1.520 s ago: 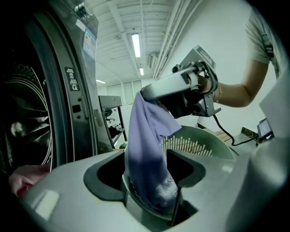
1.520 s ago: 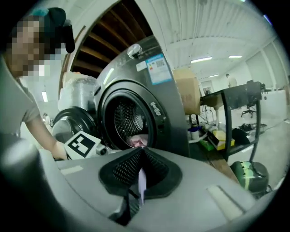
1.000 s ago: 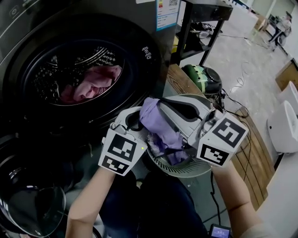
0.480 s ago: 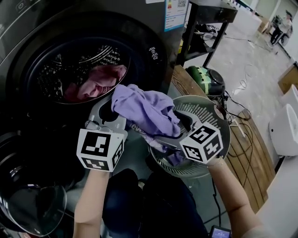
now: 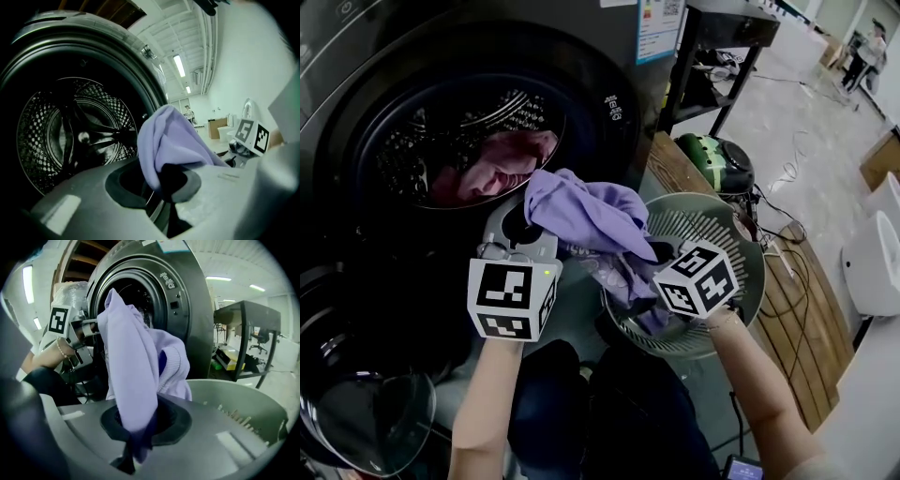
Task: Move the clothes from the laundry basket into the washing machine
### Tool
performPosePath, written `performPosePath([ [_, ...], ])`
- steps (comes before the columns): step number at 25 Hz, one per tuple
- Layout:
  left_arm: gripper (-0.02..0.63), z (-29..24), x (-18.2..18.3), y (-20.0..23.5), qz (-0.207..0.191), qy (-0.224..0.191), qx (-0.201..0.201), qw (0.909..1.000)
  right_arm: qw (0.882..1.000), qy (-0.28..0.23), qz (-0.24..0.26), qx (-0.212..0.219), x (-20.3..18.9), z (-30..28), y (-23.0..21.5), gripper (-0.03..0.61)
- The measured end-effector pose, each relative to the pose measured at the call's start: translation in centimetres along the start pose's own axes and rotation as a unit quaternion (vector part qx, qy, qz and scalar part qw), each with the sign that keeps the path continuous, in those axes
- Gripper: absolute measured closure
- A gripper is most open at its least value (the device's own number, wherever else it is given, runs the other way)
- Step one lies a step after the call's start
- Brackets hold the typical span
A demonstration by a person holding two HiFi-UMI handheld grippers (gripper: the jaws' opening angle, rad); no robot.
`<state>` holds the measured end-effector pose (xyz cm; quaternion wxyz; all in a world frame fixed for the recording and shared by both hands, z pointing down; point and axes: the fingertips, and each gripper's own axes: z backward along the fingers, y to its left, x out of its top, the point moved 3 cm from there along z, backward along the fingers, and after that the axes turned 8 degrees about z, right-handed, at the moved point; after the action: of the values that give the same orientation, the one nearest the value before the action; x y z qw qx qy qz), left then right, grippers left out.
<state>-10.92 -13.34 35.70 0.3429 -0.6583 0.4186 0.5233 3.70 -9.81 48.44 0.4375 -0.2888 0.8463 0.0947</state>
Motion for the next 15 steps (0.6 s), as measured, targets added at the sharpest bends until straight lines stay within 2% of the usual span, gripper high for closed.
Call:
performPosePath([
  [2, 0.528, -0.3, -0.3, -0.2, -0.018, 0.009, -0.006, 0.9998, 0.999, -0.029, -0.012, -0.013, 1.0, 1.3, -0.6, 0.518],
  [4, 0.486, -0.7, -0.8, -0.5, -0.018, 0.025, -0.023, 0.9992, 0.997, -0.069, -0.037, -0.017, 2.7, 2.6, -1.0, 0.520],
  [7, 0.369, -1.2, -1.6, -1.9, 0.002, 0.049, -0.079, 0.9957, 0.991, -0.125, -0.053, -0.018, 5.7, 4.2, -1.0, 0.522],
  [9, 0.324, -1.2, -1.7, -2.8, 0.006, 0.056, -0.113, 0.9920, 0.987, -0.152, -0.052, -0.019, 8.0, 4.9, -0.6, 0.522],
  [12, 0.308, -0.9, -1.5, -3.1, 0.014, 0.054, -0.137, 0.9890, 0.983, -0.180, -0.037, -0.015, 11.2, 4.9, 0.1, 0.523],
  [15, 0.292, -0.5, -1.3, -2.2, 0.027, 0.046, -0.124, 0.9909, 0.979, -0.201, -0.020, -0.007, 13.9, 4.2, 0.7, 0.523],
])
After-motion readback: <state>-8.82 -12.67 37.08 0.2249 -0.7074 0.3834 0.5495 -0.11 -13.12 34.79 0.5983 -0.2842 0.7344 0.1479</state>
